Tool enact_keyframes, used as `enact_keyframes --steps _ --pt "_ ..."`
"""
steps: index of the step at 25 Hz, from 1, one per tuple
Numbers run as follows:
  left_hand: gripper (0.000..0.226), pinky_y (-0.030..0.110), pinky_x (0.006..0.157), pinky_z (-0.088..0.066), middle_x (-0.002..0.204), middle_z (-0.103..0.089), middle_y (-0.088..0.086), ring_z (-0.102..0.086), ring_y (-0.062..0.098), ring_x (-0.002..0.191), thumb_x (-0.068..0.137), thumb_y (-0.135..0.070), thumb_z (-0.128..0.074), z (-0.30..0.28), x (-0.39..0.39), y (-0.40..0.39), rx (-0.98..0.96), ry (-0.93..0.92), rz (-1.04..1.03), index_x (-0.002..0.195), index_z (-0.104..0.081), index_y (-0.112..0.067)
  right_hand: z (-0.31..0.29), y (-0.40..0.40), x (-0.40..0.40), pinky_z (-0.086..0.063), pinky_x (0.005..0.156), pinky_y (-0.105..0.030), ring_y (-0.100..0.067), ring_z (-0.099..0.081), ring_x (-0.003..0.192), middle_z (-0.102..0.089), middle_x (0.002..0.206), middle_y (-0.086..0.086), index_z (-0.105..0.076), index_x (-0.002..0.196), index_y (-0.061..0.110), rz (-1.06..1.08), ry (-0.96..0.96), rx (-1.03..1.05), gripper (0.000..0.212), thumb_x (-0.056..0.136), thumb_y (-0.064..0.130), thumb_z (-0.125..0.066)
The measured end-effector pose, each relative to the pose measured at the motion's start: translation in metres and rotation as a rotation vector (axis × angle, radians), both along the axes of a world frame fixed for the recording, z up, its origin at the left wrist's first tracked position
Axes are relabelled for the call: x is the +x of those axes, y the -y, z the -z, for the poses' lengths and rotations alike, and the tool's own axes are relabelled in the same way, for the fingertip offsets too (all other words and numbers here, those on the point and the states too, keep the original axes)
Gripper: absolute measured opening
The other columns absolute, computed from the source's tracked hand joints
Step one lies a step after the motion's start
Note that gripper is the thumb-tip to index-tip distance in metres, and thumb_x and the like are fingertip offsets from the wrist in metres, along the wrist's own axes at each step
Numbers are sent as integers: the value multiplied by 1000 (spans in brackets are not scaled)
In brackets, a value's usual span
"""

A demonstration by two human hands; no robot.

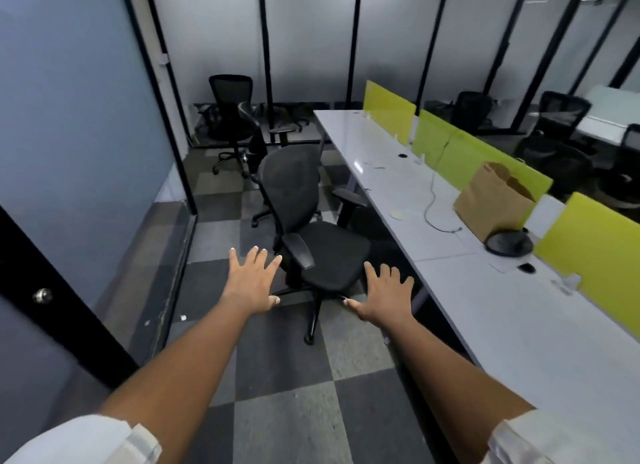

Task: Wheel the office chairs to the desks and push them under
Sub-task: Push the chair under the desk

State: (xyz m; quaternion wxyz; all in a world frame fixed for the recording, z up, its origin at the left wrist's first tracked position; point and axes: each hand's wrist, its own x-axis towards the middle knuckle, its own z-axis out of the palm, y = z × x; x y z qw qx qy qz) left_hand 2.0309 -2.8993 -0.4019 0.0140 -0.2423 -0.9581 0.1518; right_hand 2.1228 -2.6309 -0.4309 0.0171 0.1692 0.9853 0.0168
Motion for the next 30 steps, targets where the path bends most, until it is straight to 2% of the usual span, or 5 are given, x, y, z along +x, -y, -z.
enact_keyframes --steps 8,14,18,23,30 --pt "92 69 118 -6 167 -9 12 -3 30 156 93 -62 -55 30 -232 83 -50 -19 -79 162 -4 -27 37 76 -256 -30 108 -60 -34 -37 135 -40 149 -10 -17 160 24 -89 29 9 105 78 84 -45" --pt "91 68 118 -6 168 -11 12 -3 29 156 94 -61 -54 21 -395 116 -40 49 -99 162 -5 -26 19 110 -424 -36 103 -56 -34 -42 131 -45 145 -10 -22 158 23 -57 -4 -1 104 78 85 -46" --pt "91 67 119 -6 168 -11 11 -3 28 156 95 -60 -54 16 -495 116 -10 62 -91 162 -4 -26 12 112 -517 -35 105 -55 -34 -42 133 -45 146 -11 -21 159 22 -27 -27 -14 105 79 87 -42" --pt "92 67 119 -7 168 -11 11 -4 28 156 95 -61 -54 24 -624 96 -3 59 -42 163 -3 -27 13 98 -643 -35 103 -56 -35 -42 134 -45 148 -11 -20 160 23 45 -45 -38 106 80 92 -22" --pt "91 65 120 -7 168 -9 10 -2 28 156 96 -58 -55 2 -797 62 -8 64 53 162 0 -28 7 89 -812 -41 103 -56 -38 -39 138 -34 156 -14 -12 162 19 282 8 -323 121 73 97 -35"
